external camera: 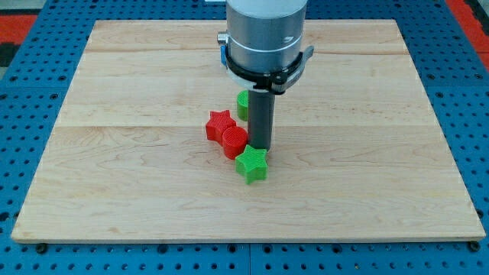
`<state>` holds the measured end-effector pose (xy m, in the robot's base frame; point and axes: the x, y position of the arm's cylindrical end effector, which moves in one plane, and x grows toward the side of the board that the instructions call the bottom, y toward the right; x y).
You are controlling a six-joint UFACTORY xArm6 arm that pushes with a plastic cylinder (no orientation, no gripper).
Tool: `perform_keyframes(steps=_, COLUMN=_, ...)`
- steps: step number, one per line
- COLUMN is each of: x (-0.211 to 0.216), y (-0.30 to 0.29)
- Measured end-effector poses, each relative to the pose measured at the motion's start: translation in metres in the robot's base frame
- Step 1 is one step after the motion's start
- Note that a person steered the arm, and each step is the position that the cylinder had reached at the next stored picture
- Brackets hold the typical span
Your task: Move your arm towards the red star
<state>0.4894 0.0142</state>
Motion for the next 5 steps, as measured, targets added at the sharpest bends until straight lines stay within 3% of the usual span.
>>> perform_keyframes(steps=3, x=-0.004, y=0.041)
perform_keyframes(steps=5, x=0.021, y=0.04)
